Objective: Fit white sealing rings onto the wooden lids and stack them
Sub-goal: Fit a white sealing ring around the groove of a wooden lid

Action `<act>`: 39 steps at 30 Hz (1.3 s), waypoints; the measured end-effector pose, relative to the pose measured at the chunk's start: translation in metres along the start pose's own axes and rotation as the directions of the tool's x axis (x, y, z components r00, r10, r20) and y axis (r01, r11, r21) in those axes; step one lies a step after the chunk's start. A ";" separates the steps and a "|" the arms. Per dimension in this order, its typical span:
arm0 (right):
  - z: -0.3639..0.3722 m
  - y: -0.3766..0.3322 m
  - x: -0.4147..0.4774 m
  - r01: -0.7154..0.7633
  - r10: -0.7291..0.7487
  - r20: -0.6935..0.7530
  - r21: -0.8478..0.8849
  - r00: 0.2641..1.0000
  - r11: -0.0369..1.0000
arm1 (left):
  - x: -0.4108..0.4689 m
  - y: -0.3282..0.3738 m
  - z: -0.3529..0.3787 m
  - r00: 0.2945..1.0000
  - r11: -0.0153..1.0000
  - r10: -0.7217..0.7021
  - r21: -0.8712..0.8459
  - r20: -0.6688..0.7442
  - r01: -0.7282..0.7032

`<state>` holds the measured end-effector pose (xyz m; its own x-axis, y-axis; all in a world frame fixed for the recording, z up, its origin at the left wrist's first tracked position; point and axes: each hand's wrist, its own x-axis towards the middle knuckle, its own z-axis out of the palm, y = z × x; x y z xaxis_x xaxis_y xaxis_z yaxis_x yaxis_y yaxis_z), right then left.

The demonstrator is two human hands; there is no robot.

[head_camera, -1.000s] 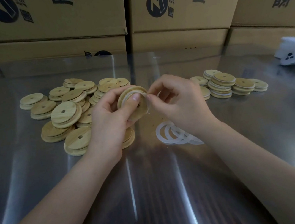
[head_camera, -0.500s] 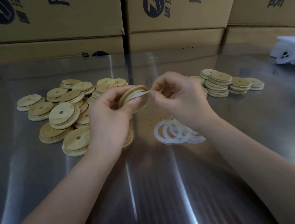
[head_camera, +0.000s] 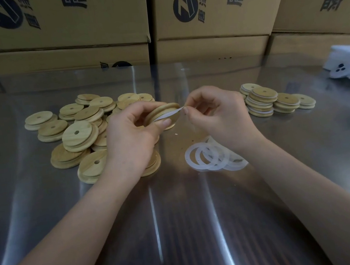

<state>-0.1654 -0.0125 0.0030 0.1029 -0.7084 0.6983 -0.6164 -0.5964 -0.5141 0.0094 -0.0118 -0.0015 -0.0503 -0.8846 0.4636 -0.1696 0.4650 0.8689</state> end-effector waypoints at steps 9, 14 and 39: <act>0.000 0.002 -0.001 0.012 -0.012 -0.014 0.015 1.000 1.000 | 0.004 0.001 -0.004 0.995 0.983 0.088 0.156 0.056 -0.096; -0.001 0.001 0.000 0.013 -0.013 0.007 0.028 1.000 1.000 | 0.003 -0.001 -0.005 0.993 0.980 0.106 0.165 0.055 -0.114; -0.002 -0.004 0.002 0.130 -0.120 0.103 -0.097 0.987 0.987 | -0.007 -0.010 0.004 0.996 0.998 0.068 0.004 0.060 -0.068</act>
<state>-0.1648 -0.0105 0.0073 0.2557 -0.6668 0.7000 -0.6709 -0.6437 -0.3681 0.0081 -0.0103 -0.0146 -0.1210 -0.8515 0.5103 -0.1693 0.5242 0.8346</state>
